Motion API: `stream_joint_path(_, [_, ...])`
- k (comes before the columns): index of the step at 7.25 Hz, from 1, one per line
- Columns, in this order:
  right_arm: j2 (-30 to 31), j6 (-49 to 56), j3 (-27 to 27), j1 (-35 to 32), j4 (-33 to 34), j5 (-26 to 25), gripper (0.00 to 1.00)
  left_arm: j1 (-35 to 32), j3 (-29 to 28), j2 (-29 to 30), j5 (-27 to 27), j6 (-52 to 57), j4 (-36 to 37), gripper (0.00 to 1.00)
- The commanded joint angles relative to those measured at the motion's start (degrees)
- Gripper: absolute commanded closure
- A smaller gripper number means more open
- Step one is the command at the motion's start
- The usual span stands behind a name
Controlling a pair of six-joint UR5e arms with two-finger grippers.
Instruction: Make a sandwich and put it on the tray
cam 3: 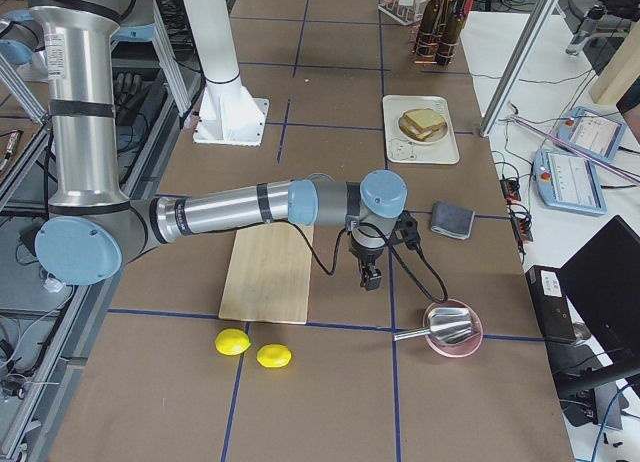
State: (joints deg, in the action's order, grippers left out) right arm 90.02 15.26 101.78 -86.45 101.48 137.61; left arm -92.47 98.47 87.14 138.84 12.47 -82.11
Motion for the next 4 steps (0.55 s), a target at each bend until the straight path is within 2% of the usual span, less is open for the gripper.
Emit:
stream_joint_path(1, [1.82, -0.14, -0.36, -0.21, -0.40, -0.15, 0.00, 0.01, -0.47, 0.40, 0.64, 0.09, -0.77, 0.00])
stream_joint_path(4, [2.88, -1.20, 0.17, -0.21, -0.58, -0.24, 0.00, 0.09, -0.30, -0.48, 0.29, -0.17, -0.68, 0.00])
